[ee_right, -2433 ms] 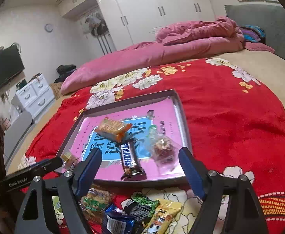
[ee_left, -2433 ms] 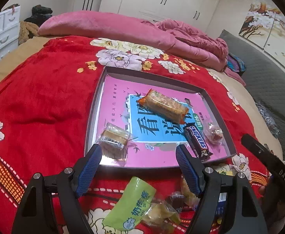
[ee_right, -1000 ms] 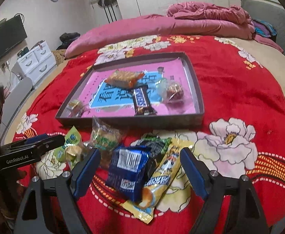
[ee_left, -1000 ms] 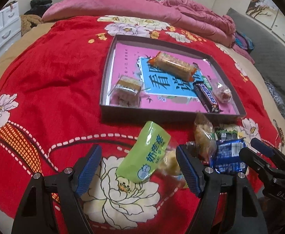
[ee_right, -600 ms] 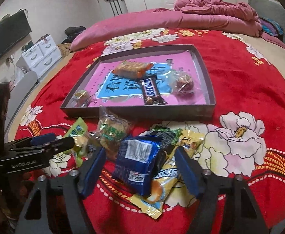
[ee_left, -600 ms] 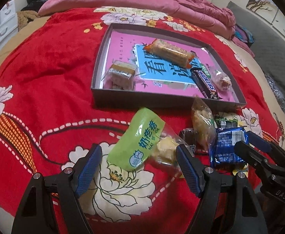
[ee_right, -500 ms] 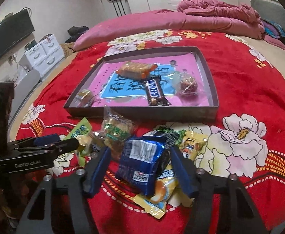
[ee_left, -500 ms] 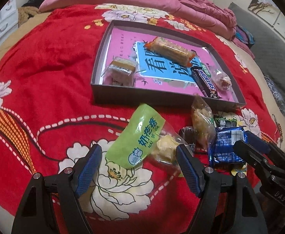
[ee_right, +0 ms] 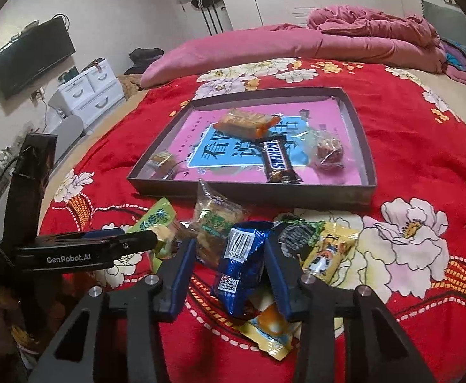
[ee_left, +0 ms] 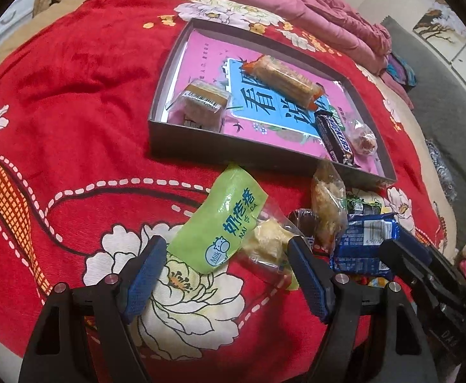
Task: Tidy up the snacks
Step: 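Grasp the green milk-candy bag with the left tool while the right tool grasps a blue biscuit pack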
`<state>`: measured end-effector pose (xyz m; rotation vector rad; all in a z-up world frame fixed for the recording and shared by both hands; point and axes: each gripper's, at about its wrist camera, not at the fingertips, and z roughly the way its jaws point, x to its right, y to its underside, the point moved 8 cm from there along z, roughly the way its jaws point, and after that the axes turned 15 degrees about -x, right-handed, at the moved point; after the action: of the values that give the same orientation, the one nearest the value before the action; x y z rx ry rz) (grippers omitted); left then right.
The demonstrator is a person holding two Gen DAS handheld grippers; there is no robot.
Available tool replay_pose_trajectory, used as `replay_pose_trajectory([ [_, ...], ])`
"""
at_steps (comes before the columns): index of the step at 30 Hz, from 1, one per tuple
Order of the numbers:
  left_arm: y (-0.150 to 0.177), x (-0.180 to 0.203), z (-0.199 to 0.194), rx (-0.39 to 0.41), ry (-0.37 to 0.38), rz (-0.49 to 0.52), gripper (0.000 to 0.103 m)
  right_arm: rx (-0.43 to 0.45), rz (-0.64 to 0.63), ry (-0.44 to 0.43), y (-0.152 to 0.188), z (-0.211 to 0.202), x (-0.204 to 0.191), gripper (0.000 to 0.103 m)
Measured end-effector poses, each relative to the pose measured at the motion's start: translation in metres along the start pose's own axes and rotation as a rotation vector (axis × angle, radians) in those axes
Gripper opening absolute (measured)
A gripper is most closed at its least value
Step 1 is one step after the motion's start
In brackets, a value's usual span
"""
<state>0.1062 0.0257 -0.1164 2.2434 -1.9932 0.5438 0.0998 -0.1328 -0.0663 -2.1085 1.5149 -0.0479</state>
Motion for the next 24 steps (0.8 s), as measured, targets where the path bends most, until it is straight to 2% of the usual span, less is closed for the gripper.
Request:
replay_pose_trajectory([
  [6, 0.0, 0.002, 0.001, 0.0, -0.004, 0.005, 0.079, -0.023, 0.045, -0.02, 0.0, 0.008, 0.007, 0.045],
  [9, 0.0, 0.001, 0.001, -0.001, -0.002, 0.006, 0.079, -0.005, 0.053, -0.04, -0.001, 0.004, 0.007, 0.045],
  [13, 0.0, 0.002, 0.001, -0.001, -0.004, 0.007, 0.08, -0.014, 0.046, 0.006, 0.0, 0.006, 0.007, 0.045],
  [24, 0.002, 0.006, 0.005, -0.015, -0.001, 0.021, 0.08, -0.046, 0.092, 0.021, 0.007, 0.007, 0.017, 0.045],
])
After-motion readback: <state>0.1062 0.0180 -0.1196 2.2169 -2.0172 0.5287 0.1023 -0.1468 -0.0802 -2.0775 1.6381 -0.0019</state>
